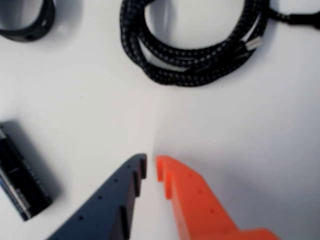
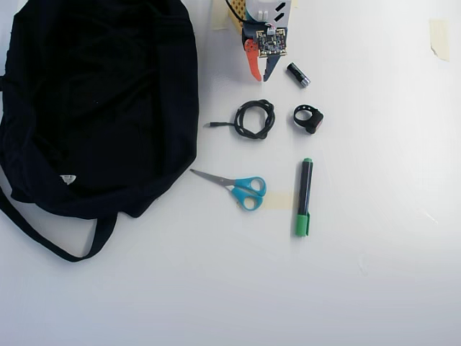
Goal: Put the cable into the black bag
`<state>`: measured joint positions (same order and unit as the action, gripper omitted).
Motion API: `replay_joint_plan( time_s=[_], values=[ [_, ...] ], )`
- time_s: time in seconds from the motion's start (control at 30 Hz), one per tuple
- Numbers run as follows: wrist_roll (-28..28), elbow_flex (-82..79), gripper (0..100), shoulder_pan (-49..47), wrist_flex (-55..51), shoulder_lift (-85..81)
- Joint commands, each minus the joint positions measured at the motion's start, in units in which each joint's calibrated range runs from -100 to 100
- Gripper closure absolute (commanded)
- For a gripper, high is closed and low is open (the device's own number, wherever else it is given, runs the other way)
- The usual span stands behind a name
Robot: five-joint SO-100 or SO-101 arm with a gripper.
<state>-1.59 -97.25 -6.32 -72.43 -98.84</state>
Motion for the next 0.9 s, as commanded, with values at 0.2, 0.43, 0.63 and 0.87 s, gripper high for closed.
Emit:
replay_joint_plan(
  time_s=[0.2,0.43,0.63,0.87],
  values=[
    [-0.2,-0.2,97,-0.4,5.8,-0.7],
    [0.2,0.3,97,-0.7,29.5,2.5],
    [0.2,2.7,97,-0.9,53.0,13.4],
    [0.3,9.6,97,-0.9,75.8,29.0]
  ],
)
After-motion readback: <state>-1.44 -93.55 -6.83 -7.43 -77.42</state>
